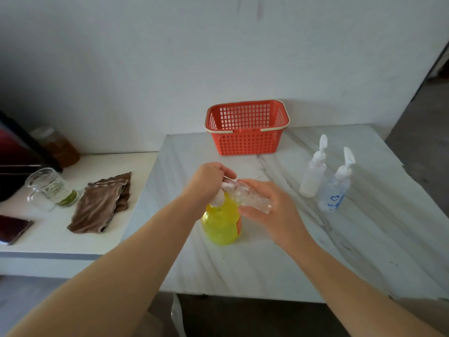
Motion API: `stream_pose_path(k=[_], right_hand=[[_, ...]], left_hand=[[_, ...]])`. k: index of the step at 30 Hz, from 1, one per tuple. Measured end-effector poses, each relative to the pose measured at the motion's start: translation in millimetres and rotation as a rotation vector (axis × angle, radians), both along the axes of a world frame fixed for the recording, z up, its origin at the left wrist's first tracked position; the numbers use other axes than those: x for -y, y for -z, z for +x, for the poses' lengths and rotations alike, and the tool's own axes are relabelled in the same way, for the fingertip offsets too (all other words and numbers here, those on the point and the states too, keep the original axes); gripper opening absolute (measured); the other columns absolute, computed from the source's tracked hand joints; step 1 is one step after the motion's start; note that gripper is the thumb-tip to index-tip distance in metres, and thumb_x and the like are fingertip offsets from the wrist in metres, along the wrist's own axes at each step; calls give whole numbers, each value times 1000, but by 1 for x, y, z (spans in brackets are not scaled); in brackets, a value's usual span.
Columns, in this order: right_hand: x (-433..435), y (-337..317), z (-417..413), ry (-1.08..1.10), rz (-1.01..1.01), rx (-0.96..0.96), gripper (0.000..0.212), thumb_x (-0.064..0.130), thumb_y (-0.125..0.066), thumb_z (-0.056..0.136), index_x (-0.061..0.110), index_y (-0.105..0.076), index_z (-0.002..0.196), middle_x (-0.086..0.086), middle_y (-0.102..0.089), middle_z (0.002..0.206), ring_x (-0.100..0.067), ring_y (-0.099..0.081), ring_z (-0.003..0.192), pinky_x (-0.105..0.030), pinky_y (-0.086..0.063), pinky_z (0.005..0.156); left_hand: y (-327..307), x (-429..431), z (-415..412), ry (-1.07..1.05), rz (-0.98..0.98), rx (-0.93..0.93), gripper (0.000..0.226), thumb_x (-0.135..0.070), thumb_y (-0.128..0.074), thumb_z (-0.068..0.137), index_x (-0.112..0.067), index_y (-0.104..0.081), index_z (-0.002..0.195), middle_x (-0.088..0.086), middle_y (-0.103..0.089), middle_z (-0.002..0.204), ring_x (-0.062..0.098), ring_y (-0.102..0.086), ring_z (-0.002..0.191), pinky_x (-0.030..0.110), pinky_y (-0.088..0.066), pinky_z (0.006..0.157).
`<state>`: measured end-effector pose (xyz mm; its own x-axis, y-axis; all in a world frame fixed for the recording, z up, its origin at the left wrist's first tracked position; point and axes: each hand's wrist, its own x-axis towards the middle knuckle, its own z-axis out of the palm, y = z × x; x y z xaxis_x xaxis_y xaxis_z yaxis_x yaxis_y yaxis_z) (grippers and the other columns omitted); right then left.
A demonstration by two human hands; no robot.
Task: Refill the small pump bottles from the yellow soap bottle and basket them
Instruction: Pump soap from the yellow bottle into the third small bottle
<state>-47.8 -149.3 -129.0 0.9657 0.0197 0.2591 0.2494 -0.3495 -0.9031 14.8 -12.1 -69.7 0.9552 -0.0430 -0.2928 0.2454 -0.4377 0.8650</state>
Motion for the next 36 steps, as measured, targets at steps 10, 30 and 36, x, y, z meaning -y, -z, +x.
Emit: stream_pose_path(k=[10,30,36], right_hand=[[-3,-1,3,-11,25,4,47,34,-73,66,52,-58,108,10,-65,103,-4,-59,98,-14,-42,86],[2,-2,-1,1,43,-28,48,33,-73,66,52,-59,107,10,-66,102,-3,-59,100,-15,-42,87],[1,4,-4,-1,79,-51,47,33,-75,64,55,-63,104,7,-68,102,-7,-61,100,-26,-45,92]], left_hand=[[-2,-5,6,-22,61,20,39,5,-31,88,-14,-63,73,7,-64,82,19,-57,72,25,-45,63],[0,2,6,4,21,15,41,7,-30,88,-12,-62,72,4,-63,69,15,-55,61,24,-44,62],[7,-1,2,-3,26,3,38,6,-32,85,-12,-64,75,6,-66,72,17,-56,61,26,-45,63]])
